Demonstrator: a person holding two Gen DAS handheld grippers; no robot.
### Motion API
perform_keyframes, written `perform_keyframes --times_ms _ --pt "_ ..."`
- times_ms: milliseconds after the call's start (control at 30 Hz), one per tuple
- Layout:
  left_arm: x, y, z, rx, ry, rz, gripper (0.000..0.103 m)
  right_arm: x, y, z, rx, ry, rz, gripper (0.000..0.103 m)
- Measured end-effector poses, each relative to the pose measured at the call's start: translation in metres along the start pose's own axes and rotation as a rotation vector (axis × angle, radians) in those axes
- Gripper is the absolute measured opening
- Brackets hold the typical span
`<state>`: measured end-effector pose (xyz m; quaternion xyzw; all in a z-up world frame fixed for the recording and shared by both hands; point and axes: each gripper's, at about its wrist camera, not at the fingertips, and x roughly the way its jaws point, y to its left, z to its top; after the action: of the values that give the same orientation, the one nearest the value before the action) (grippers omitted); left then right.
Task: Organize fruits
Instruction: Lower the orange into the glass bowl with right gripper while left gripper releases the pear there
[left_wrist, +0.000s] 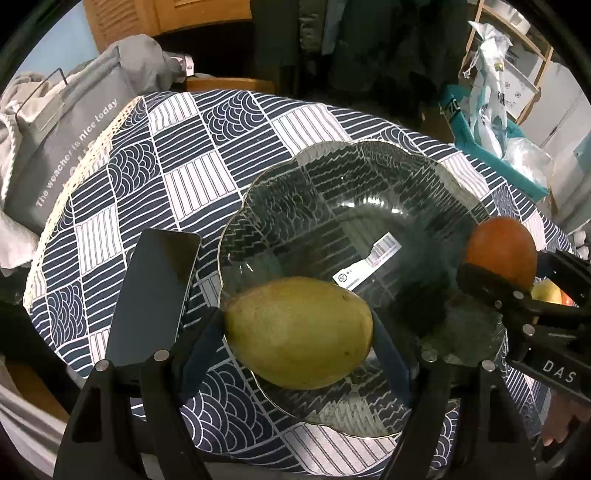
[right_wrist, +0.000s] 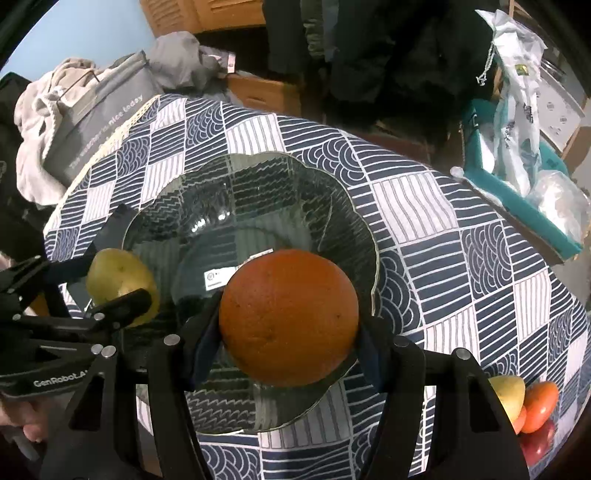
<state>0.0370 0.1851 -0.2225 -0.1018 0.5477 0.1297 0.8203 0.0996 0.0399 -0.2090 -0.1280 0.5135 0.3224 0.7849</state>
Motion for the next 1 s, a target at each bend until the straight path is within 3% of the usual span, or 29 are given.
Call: perform_keyframes --times_ms 533,633,767,1000 --pt "0.017 -0.003 -0.003 0.005 0.07 -0.021 0.081 0.013 -0.005 -0.008 0.004 0.051 0.012 0.065" --pt "0.015 -0.004 -0.003 0.012 0.067 -0.034 0.079 0.014 -0.004 -0.007 -0.003 0.056 0.006 0.065" --pt "0.01 -0.007 -0.003 0.031 0.046 0.005 0.084 0.014 -0.003 -0.007 -0.004 0.053 0.013 0.066" --pt "0.01 -0.002 -0.004 0.012 0.052 -0.001 0.084 0.011 -0.005 -0.006 0.021 0.045 0.057 0.073"
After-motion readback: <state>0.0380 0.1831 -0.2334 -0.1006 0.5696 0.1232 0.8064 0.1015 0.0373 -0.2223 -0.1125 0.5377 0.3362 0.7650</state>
